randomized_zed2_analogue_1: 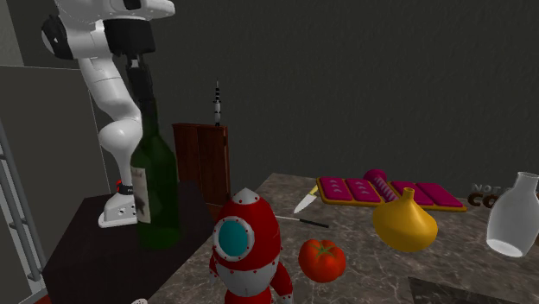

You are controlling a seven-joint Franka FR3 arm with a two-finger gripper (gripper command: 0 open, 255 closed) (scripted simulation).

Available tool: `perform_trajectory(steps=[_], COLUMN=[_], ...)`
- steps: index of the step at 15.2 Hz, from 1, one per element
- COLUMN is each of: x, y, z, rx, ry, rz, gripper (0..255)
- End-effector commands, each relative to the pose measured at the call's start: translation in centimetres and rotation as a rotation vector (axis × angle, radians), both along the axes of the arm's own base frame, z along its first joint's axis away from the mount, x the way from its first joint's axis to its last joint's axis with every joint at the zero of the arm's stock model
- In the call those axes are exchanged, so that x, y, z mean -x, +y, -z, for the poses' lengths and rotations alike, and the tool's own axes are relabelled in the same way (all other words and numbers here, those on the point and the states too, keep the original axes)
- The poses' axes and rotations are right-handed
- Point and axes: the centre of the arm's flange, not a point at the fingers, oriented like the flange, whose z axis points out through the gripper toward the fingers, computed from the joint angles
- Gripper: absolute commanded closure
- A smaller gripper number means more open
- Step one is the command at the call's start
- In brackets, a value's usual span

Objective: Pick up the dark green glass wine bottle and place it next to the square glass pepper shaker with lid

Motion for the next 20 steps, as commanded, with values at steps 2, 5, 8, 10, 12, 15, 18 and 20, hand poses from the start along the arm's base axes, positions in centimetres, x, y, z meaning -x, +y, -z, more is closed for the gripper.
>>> perform_trajectory(steps=[2,5,8,10,12,15,18,20], x=[0.4,0.4,0.4,0.4,0.4,0.4,0.4,0.4], y=[0.1,0.1,0.1,0.1,0.1,0.1,0.1,0.1], z=[1.4,3.0,4.6,5.7,6.7,8.3,9.9,10.9], rx=[0.000,0.000,0.000,0.000,0.000,0.000,0.000,0.000], ry=[0.000,0.000,0.000,0.000,0.000,0.000,0.000,0.000], rz=[-0.001,-0.001,-0.001,-0.001,-0.001,-0.001,-0.001,-0.001], gripper=[255,255,255,255,255,255,255,255])
